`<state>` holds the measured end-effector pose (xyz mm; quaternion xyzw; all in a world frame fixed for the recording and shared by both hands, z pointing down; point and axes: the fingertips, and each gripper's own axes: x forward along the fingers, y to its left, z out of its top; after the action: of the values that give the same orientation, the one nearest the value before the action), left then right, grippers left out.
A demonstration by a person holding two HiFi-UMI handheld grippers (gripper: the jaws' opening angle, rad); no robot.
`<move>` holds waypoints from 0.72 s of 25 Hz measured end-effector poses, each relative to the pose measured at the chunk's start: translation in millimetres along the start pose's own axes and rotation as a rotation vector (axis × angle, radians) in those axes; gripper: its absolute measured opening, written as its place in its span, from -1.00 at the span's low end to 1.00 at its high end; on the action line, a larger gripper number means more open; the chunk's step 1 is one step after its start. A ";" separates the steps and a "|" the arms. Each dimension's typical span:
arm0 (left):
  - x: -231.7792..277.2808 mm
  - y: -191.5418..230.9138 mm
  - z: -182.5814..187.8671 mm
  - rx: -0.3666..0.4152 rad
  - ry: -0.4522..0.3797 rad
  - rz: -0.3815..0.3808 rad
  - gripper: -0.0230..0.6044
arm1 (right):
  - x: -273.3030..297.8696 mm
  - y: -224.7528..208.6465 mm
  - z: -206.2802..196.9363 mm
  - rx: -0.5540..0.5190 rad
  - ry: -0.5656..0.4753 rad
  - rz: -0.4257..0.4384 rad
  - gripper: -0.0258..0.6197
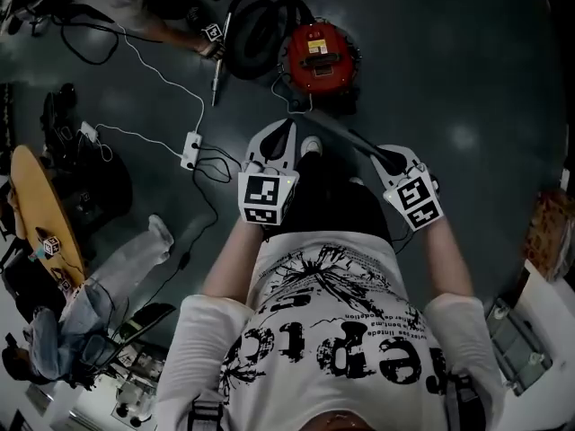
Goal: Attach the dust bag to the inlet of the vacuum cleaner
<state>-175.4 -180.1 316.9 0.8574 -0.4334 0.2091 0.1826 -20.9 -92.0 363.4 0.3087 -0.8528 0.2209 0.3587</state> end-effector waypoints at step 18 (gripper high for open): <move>191.1 48.4 -200.9 0.140 -0.299 0.010 -0.92 | 207.6 -65.2 -173.6 -0.467 -0.089 0.085 -0.85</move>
<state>-152.7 -235.2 592.0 0.8873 -0.4446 0.1096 0.0548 -8.3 -111.0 640.8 0.1908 -0.9078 0.0189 0.3730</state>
